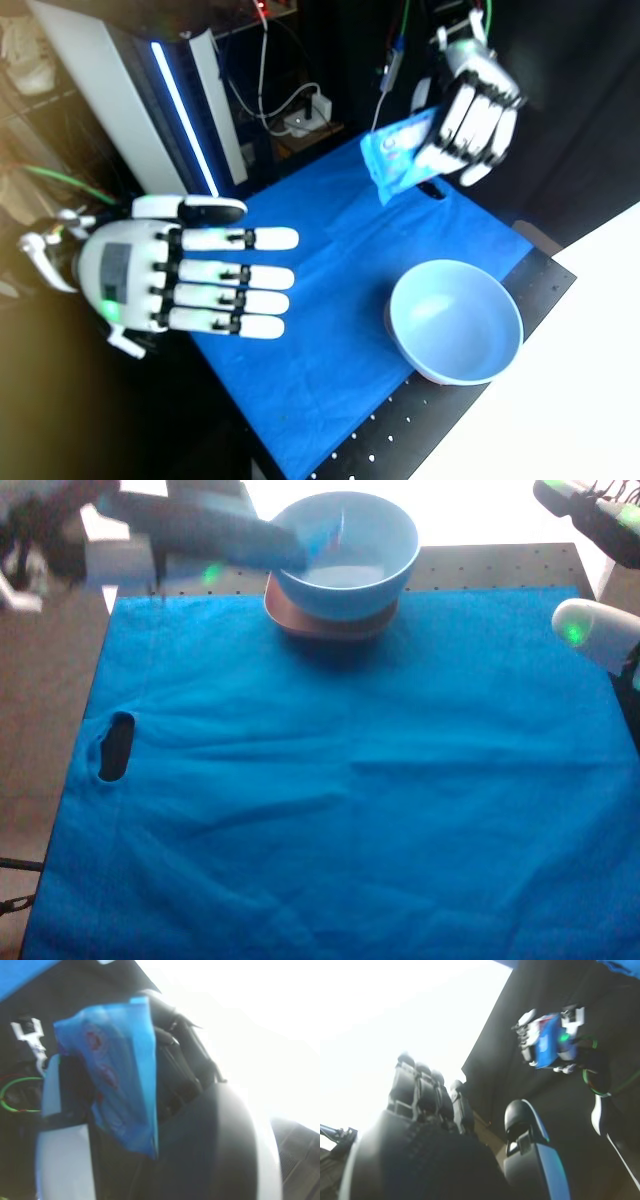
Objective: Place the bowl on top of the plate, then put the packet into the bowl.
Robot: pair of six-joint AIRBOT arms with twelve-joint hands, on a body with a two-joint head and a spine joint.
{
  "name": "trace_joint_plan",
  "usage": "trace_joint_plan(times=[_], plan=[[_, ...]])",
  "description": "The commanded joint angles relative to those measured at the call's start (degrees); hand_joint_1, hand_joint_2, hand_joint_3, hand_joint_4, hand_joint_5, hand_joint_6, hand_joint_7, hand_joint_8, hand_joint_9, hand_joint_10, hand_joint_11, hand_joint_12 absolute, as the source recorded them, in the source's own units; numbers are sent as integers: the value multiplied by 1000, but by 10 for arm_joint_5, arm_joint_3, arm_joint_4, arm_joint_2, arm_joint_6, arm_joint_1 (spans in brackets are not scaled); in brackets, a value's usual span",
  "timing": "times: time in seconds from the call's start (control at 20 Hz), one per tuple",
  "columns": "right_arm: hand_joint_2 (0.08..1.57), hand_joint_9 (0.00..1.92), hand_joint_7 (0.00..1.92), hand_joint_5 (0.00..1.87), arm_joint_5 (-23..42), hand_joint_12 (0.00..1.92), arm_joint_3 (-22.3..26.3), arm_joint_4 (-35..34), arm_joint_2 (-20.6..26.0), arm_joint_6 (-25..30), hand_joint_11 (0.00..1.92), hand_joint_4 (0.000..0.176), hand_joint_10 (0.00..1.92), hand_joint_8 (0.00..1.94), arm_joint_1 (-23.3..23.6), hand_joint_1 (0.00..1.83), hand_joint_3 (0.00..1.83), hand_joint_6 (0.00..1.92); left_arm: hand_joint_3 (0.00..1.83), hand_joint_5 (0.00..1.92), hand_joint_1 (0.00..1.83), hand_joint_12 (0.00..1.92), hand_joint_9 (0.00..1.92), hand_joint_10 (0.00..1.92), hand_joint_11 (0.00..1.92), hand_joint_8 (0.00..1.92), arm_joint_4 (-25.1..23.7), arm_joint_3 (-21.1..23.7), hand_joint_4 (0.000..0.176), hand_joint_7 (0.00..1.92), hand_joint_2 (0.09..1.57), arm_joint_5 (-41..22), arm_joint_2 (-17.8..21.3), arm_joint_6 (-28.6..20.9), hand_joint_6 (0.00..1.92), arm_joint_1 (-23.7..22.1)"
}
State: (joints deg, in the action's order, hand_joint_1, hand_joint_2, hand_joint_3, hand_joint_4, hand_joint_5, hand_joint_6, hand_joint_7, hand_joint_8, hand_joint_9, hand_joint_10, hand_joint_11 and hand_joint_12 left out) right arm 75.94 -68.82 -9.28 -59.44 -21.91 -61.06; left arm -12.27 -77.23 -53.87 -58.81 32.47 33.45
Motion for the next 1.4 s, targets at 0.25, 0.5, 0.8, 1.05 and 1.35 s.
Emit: trace_joint_plan(times=[0.25,0.5,0.8,1.05,1.35], plan=[[1427,0,0,48,72,0,-1,-10,-9,3,0,74,0,0,-1,286,13,0,1,1081,1291,1427,1100,958,906,838,-26,-76,0,1163,1050,98,-82,27,687,-116],[1418,0,0,36,72,0,-8,-10,-21,3,0,35,0,0,-2,217,0,1,2,1121,1264,1155,1198,630,1028,870,-27,-153,0,1129,1053,207,-165,61,627,-143],[1399,0,0,37,72,0,-13,-10,-28,3,0,70,0,0,-6,153,0,3,0,765,1088,1093,819,463,552,585,-27,-241,0,786,1037,303,-245,61,355,-141],[1391,0,0,50,72,0,-14,-10,-33,3,0,69,0,0,-7,199,0,3,0,527,891,757,553,3,203,2,-26,-248,69,550,948,317,-254,61,3,-132],[1422,0,0,35,72,0,-12,-10,-33,3,0,59,0,0,-9,192,9,0,0,438,766,823,411,0,43,0,-26,-196,98,422,975,265,-207,61,0,-115]])
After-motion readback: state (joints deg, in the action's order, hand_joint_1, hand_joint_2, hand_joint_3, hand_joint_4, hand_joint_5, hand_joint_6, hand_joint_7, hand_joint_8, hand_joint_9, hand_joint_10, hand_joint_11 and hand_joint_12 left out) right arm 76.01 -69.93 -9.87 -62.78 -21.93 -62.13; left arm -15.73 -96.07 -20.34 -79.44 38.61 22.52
